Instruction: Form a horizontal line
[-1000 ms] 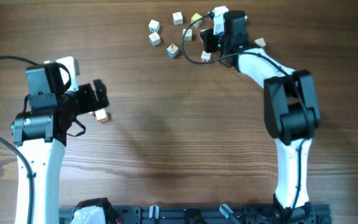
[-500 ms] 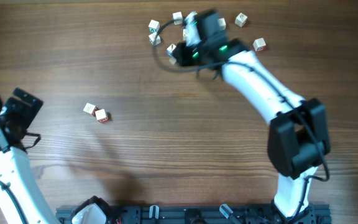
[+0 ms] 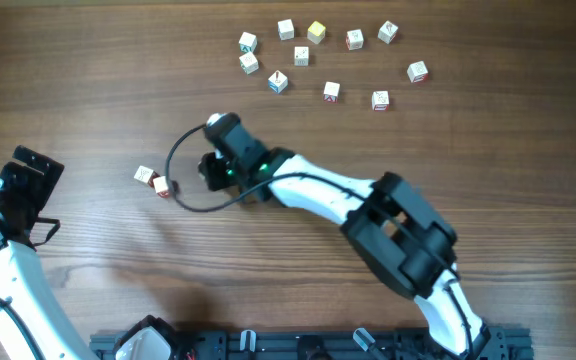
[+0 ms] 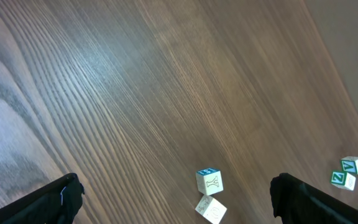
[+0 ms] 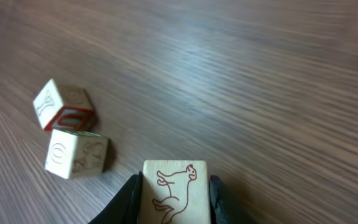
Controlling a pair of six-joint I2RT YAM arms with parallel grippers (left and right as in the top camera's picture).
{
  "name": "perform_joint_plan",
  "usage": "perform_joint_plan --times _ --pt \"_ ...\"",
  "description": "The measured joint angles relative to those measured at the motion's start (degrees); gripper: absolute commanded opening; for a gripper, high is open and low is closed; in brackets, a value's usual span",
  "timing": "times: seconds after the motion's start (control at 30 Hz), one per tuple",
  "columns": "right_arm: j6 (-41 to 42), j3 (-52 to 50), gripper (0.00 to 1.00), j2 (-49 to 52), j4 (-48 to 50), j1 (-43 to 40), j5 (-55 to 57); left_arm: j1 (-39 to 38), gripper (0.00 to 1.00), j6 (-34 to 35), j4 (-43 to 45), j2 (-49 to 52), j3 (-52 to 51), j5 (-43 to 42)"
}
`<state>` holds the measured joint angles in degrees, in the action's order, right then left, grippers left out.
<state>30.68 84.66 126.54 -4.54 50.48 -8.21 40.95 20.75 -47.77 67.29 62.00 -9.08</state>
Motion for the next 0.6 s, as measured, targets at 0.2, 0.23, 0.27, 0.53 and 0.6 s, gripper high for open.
perform_joint_plan --times 0.2,0.23,0.27,0.53,0.6 --pt "-0.11 0.00 0.08 1.11 7.41 1.22 2.32 0.00 1.00 0.00 -0.02 0.00 0.00 -0.07" --pt "-0.09 0.00 0.08 1.57 8.31 1.22 2.27 0.00 1.00 0.00 0.00 0.00 0.00 -0.07" --pt "-0.09 0.00 0.08 2.19 9.16 1.22 2.12 0.00 1.00 0.00 -0.02 0.00 0.00 -0.04" --pt "-0.11 -0.04 0.30 3.93 9.84 1.27 -1.44 0.00 1.00 0.00 0.00 0.00 0.00 -0.07" --pt "-0.09 -0.04 0.36 3.93 9.77 1.36 -1.99 0.00 1.00 0.00 -0.02 0.00 0.00 -0.07"
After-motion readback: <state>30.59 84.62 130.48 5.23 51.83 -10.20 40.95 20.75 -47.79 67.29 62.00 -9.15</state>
